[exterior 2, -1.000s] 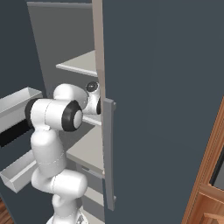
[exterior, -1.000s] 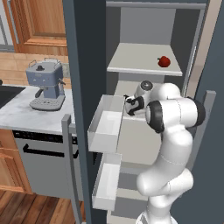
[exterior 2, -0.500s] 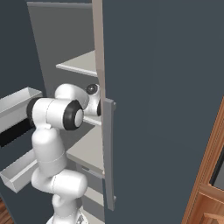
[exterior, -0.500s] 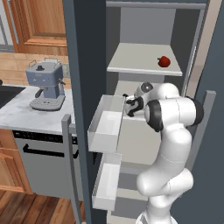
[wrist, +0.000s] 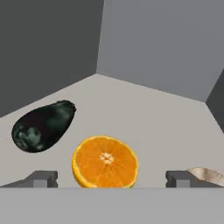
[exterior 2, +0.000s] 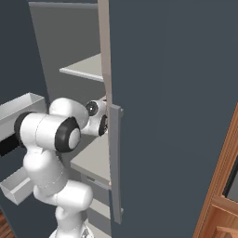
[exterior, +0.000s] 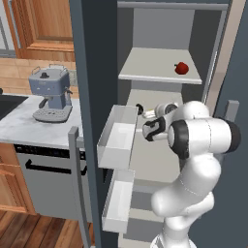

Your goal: Take the orange and bell pepper from the highest rack and move them to the second highest rack where the mushroom and eggplant are located, to maximize freezer space. Close the freezer door after rearranging.

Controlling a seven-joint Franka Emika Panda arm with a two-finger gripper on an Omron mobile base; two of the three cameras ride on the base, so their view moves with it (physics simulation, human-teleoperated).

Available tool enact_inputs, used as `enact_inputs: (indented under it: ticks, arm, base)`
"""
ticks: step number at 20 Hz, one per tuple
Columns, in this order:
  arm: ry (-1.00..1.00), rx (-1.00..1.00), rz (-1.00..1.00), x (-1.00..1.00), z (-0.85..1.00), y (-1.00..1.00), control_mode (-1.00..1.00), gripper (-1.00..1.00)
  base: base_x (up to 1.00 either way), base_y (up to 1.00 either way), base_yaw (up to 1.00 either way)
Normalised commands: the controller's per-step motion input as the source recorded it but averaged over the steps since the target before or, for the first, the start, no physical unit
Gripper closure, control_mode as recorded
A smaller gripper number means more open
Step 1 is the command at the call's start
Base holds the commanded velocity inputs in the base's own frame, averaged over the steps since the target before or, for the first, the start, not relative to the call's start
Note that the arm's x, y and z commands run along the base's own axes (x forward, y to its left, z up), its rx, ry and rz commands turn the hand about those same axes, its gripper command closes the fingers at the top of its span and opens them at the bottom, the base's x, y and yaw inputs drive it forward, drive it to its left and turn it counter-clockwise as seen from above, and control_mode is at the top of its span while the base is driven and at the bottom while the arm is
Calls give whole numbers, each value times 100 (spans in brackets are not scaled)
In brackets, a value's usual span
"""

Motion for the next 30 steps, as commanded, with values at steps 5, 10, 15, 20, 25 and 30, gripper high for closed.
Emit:
enact_inputs:
  ticks: [5,10,15,20,25,30]
  arm:
    - [0,4,-21,-68,76,14,-100,-100]
    - [15,13,-24,-69,78,18,-100,-100]
    - [22,14,-19,-75,65,23,-100,-100]
    - [18,7,-14,-77,40,41,-100,-100]
    - [3,4,-15,-78,53,33,-100,-100]
    - [-6,0,-27,-64,76,11,-100,-100]
  base:
    - [0,0,0]
    - [0,0,0]
    - [0,0,0]
    - [0,0,0]
    - [0,0,0]
    - [0,0,0]
